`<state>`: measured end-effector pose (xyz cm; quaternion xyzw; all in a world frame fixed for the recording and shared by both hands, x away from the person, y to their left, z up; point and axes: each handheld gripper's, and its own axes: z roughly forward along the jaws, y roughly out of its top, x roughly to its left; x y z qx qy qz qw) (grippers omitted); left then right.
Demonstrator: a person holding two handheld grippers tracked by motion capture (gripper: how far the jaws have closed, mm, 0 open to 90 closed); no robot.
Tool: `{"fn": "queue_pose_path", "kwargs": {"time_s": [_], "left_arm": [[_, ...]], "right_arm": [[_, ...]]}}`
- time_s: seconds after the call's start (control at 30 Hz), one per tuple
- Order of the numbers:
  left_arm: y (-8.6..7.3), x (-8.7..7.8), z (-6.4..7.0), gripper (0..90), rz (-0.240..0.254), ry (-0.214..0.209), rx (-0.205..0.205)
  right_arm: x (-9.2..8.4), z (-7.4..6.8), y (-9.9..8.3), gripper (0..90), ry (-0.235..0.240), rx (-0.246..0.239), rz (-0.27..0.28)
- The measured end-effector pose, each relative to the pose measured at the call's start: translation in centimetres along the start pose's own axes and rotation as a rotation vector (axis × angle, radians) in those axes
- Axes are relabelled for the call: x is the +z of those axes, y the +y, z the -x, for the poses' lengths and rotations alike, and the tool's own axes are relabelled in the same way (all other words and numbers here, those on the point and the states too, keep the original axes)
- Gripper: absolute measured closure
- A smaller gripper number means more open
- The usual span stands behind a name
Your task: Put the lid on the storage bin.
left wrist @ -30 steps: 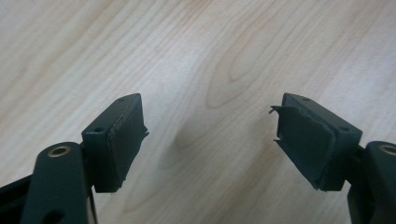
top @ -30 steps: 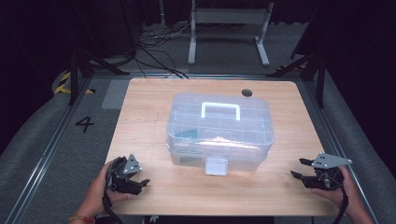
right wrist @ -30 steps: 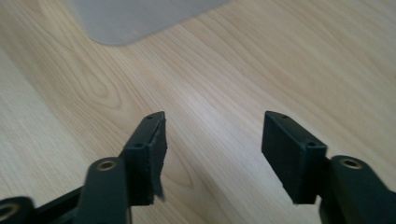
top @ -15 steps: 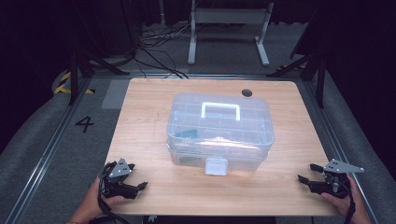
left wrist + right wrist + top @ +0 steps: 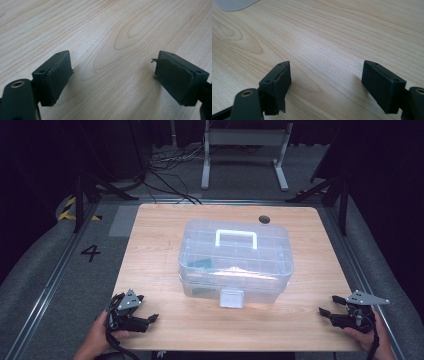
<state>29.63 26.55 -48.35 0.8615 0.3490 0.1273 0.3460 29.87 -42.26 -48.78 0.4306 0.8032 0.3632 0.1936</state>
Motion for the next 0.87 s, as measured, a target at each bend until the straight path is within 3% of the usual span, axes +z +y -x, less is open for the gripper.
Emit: {"fn": "queue_pose_path", "kwargs": {"time_s": [0.87], "left_arm": [[0.0, 0.0, -0.04, 14.4, -0.001, -0.001, 0.004]], "right_arm": [[0.01, 0.05, 0.0, 24.1, 0.0, 0.0, 0.0]]}}
